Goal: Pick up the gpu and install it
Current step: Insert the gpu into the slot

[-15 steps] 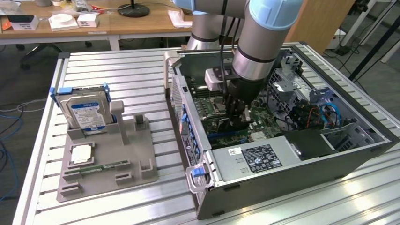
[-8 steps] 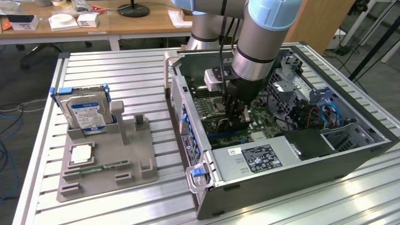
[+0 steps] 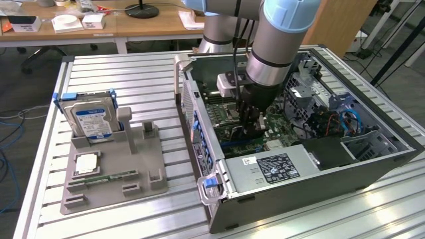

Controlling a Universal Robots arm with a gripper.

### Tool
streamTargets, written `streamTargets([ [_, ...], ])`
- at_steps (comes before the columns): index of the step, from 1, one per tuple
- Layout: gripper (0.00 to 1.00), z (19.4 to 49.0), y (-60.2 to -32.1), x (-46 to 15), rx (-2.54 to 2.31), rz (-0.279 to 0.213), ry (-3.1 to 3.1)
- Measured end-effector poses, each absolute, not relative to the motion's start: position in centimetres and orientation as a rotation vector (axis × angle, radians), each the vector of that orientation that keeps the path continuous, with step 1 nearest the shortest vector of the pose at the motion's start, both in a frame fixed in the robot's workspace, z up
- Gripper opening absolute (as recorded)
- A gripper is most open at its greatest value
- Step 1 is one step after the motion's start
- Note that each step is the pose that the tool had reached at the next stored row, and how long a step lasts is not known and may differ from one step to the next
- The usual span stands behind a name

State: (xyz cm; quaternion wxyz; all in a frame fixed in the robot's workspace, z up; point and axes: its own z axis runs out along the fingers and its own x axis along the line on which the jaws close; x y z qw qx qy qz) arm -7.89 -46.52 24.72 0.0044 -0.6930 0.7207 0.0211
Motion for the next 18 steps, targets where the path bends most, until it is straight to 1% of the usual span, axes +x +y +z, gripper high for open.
streamTargets([
  [18, 0.26, 24.39, -46.52, -7.81, -2.169, 0.066, 2.260],
])
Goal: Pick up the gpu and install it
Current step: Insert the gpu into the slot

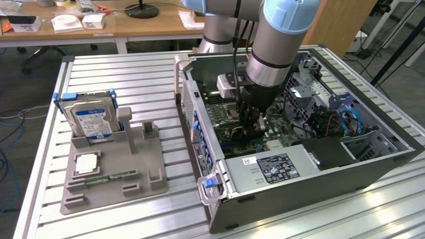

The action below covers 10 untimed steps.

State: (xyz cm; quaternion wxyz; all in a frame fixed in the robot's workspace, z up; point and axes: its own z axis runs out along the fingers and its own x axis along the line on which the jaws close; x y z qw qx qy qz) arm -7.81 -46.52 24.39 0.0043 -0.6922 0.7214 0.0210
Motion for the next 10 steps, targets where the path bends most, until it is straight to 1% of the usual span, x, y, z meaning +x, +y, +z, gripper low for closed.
streamTargets([
  [10, 0.26, 24.54, -46.49, -7.81, -2.165, 0.067, 2.260],
])
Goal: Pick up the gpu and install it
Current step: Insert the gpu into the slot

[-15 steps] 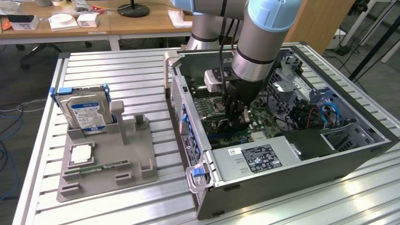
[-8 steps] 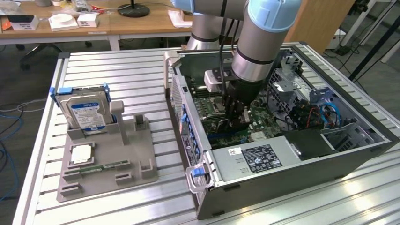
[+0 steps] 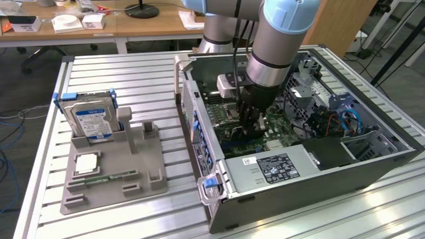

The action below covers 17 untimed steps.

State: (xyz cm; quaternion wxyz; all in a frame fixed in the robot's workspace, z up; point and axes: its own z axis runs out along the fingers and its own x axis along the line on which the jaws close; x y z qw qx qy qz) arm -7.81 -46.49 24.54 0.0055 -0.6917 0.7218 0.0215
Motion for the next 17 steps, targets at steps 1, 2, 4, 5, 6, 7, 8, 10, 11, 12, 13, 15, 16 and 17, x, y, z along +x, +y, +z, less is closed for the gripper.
streamTargets([
  [1, 0.26, 24.67, -46.50, -7.81, -2.166, 0.067, 2.260],
  [2, 0.26, 24.76, -46.52, -7.81, -2.167, 0.066, 2.261],
  [4, 0.26, 24.75, -46.52, -7.81, -2.167, 0.066, 2.261],
  [5, 0.26, 24.75, -46.51, -7.81, -2.167, 0.066, 2.261],
  [6, 0.26, 24.76, -46.51, -7.81, -2.167, 0.066, 2.261],
  [7, 0.26, 24.76, -46.51, -7.81, -2.167, 0.066, 2.261],
  [8, 0.26, 24.76, -46.52, -7.81, -2.167, 0.066, 2.261],
  [10, 0.26, 24.77, -46.52, -7.81, -2.167, 0.066, 2.261],
  [11, 0.26, 24.76, -46.52, -7.81, -2.167, 0.066, 2.261],
  [12, 0.26, 24.77, -46.52, -7.81, -2.167, 0.066, 2.261],
  [13, 0.26, 24.76, -46.52, -7.81, -2.167, 0.066, 2.261],
  [15, 0.26, 24.77, -46.51, -7.81, -2.167, 0.066, 2.261],
  [16, 0.26, 24.77, -46.51, -7.81, -2.167, 0.066, 2.261],
  [17, 0.26, 24.76, -46.49, -7.81, -2.167, 0.066, 2.261],
])
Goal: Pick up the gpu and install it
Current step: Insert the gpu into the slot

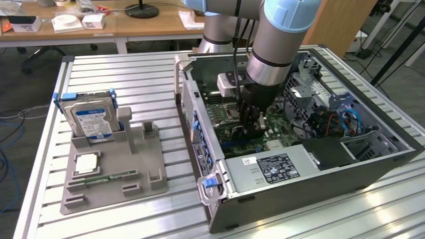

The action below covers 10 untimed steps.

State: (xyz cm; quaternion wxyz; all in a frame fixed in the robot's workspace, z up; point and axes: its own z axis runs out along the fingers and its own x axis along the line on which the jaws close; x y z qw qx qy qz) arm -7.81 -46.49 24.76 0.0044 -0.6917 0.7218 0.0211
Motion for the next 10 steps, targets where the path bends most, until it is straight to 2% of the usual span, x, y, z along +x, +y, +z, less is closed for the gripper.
streamTargets([
  [10, 0.26, 24.65, -46.23, -7.83, -2.167, 0.066, 2.262],
])
